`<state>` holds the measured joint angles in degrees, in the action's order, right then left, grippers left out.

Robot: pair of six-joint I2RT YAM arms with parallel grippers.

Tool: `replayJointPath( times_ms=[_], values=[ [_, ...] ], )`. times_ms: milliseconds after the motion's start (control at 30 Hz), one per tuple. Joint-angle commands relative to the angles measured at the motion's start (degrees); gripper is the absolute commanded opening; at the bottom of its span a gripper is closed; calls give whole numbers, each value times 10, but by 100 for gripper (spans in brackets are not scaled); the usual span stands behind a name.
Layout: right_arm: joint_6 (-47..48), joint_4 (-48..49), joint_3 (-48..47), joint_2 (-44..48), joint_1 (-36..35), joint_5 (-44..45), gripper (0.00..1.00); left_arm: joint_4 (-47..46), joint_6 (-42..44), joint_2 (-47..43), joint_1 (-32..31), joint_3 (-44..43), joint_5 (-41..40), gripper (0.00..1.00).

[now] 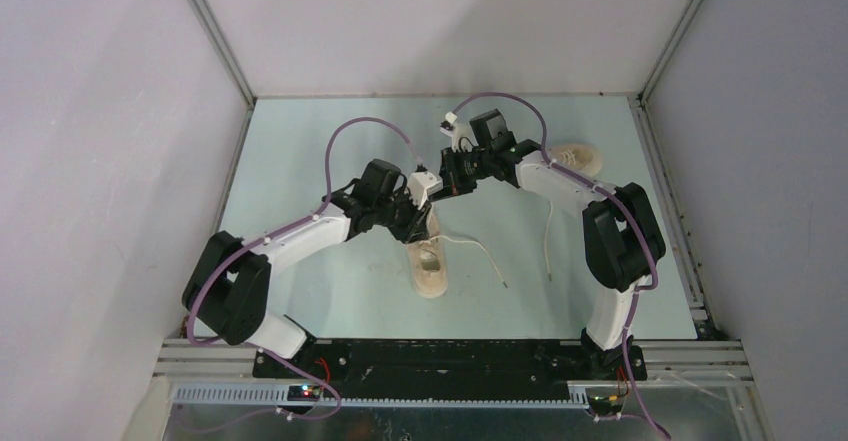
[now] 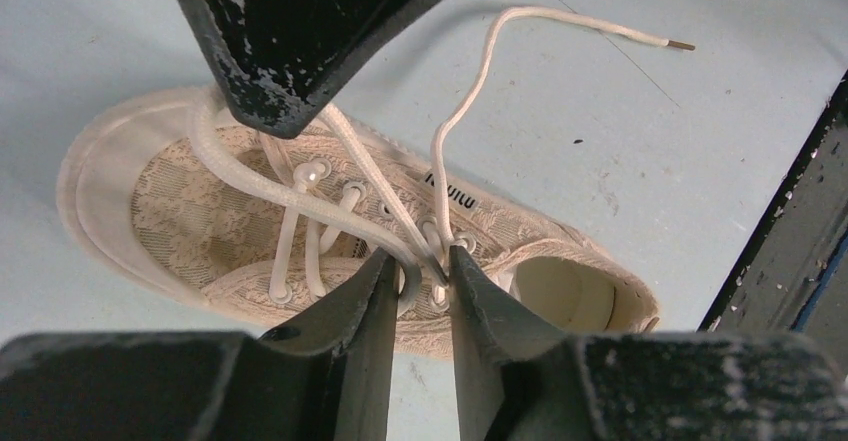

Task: Tie the shoes
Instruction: Wrap the shoelace around the shoelace.

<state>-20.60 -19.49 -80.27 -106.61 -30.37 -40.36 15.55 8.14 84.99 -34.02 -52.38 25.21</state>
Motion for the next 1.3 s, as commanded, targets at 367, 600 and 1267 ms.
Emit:
replayJointPath(
  times_ms=[367, 600, 1267],
  values=[
    [-3, 26, 6, 13, 7, -2, 0, 5, 27, 1, -7, -6, 22, 13],
    [45, -17, 12, 9, 10, -17, 13, -8, 18, 4, 8, 2, 39, 1],
    [104, -134, 61, -40, -95, -60, 25, -26, 19, -23, 74, 38, 98, 0]
  ],
)
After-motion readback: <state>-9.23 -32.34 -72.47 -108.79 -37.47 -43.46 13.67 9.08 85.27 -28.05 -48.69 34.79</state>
